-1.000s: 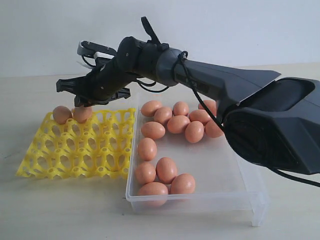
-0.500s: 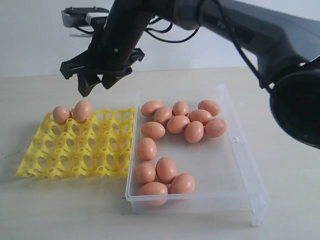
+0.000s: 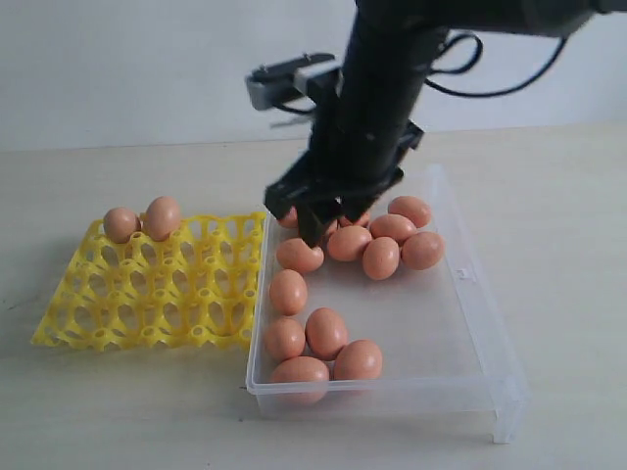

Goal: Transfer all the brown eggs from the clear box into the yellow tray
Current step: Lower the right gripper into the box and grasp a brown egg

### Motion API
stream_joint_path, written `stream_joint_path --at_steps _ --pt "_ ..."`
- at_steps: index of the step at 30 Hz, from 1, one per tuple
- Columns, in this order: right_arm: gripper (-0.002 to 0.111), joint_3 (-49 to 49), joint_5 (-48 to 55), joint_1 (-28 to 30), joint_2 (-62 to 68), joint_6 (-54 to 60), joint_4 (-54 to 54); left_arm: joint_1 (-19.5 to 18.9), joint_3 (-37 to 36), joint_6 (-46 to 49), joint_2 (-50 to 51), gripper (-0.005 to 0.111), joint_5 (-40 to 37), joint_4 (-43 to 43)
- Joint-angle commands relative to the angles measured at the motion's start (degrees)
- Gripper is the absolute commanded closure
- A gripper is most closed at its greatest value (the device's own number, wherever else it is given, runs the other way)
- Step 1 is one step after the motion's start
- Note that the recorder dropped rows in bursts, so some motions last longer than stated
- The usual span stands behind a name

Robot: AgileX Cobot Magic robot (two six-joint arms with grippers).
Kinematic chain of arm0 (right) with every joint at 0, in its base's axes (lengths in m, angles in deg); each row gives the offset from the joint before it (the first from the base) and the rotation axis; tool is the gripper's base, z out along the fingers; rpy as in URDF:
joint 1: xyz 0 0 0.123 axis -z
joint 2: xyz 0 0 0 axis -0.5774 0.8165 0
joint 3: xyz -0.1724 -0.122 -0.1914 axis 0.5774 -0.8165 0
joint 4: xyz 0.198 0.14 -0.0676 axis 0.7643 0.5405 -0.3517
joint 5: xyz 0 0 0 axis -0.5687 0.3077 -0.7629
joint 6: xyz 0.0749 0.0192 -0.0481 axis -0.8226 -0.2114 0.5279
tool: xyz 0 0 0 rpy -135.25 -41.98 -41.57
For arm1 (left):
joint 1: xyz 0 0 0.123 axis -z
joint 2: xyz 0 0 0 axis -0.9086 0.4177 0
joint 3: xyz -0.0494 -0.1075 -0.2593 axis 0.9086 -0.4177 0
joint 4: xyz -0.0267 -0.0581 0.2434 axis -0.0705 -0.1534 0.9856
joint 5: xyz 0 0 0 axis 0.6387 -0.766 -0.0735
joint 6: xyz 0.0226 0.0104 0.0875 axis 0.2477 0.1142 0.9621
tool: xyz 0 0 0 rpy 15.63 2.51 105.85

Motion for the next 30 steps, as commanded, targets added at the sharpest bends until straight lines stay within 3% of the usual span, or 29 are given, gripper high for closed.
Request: stream_joint_path --at_steps 1,6,30 --pt "0.053 -13.01 -13.03 2.33 -2.04 0.22 1.82 -0.06 0.23 0.19 -0.32 0.107 0.56 -0.06" --pt "0.053 -17.27 -22.81 2.94 0.07 0.22 3.91 -0.06 0.23 0.19 -0.32 0.107 0.56 -0.06" --pt "0.053 -17.27 -21.32 0.2 4.78 2.6 11.48 -0.06 0.23 0.19 -0.32 0.107 0.56 -0.06"
